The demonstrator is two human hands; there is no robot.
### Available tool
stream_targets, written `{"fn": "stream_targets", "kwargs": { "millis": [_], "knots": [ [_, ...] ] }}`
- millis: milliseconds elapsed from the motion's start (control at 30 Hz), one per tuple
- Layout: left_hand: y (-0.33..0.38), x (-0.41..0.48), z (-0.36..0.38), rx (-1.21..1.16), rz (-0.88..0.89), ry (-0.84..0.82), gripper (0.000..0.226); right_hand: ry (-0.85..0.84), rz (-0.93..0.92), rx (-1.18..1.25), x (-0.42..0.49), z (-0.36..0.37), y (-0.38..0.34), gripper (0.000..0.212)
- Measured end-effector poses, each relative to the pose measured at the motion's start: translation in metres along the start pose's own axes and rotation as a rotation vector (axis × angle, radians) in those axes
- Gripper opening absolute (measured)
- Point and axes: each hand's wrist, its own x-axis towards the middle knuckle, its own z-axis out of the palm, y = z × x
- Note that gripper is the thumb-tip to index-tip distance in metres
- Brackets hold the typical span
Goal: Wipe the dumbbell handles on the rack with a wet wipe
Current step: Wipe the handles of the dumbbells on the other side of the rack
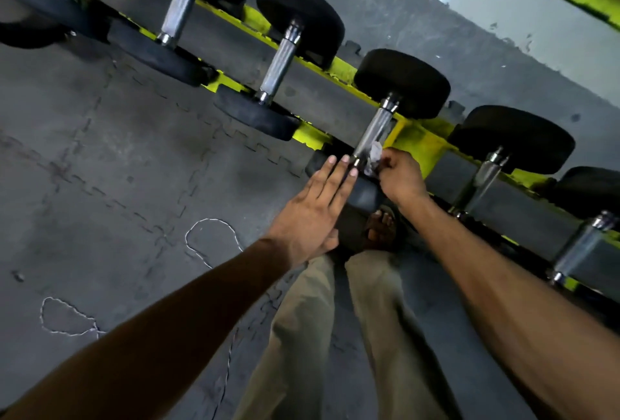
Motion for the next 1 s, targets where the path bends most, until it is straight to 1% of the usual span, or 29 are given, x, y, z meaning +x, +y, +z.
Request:
{"fn": "stream_targets", "kwargs": {
  "millis": [67, 133, 167, 200, 267, 300, 433, 500, 567, 600, 667, 733, 767, 833, 900, 933, 1000],
  "knots": [
    [0.003, 0.0, 0.001, 0.004, -0.01, -0.002, 0.115, 0.0, 0.108, 0.309, 0.011, 0.004, 0.002, 0.013],
    [0.006, 0.002, 0.003, 0.023, -0.012, -0.016, 0.111, 0.01, 0.222, 0.581, 0.03, -0.001, -0.002, 0.023],
    [0.007, 0.002, 0.004, 0.044, -0.018, -0.018, 0.109, -0.002, 0.283, 0.73, 0.039, -0.005, -0.008, 0.021],
    [0.008, 0.003, 0.004, 0.063, -0.026, -0.016, 0.108, -0.016, 0.328, 0.885, 0.048, -0.008, -0.014, 0.022],
    [0.011, 0.004, 0.003, 0.073, -0.037, -0.015, 0.107, -0.046, 0.385, 1.137, 0.062, -0.01, -0.022, 0.031],
    [0.013, 0.004, 0.002, 0.069, -0.043, -0.019, 0.107, -0.064, 0.41, 1.21, 0.064, -0.01, -0.024, 0.033],
    [0.022, 0.004, 0.003, 0.022, -0.075, -0.01, 0.11, -0.196, 0.454, 1.335, 0.051, -0.015, -0.022, 0.036],
    [0.023, 0.006, 0.003, 0.003, -0.082, -0.007, 0.111, -0.183, 0.473, 1.392, 0.06, -0.019, -0.025, 0.036],
    [0.023, 0.008, 0.003, -0.005, -0.081, -0.007, 0.112, -0.135, 0.495, 1.53, 0.073, -0.02, -0.032, 0.035],
    [0.023, 0.01, 0.004, -0.006, -0.082, -0.006, 0.112, -0.094, 0.482, 1.55, 0.076, -0.018, -0.035, 0.035],
    [0.025, 0.011, 0.005, -0.011, -0.085, -0.013, 0.113, -0.031, 0.424, 1.507, 0.073, -0.011, -0.035, 0.034],
    [0.026, 0.009, 0.006, -0.009, -0.091, -0.022, 0.113, 0.067, 0.349, 1.32, 0.059, -0.005, -0.024, 0.031],
    [0.027, 0.008, 0.006, -0.005, -0.098, -0.021, 0.113, 0.137, 0.261, 1.21, 0.051, -0.003, -0.016, 0.03],
    [0.029, 0.007, 0.004, 0.004, -0.111, -0.02, 0.112, 0.272, 0.018, 0.86, 0.041, -0.003, -0.001, 0.023],
    [0.031, 0.009, 0.002, 0.018, -0.118, -0.02, 0.113, 0.379, -0.216, 0.399, 0.036, -0.01, 0.009, 0.01],
    [0.031, 0.01, 0.001, 0.023, -0.122, -0.022, 0.113, 0.425, -0.336, 0.216, 0.036, -0.014, 0.012, 0.006],
    [0.032, 0.011, 0.001, 0.027, -0.133, -0.027, 0.113, 0.463, -0.551, 0.028, 0.034, -0.018, 0.009, 0.02]
  ]
}}
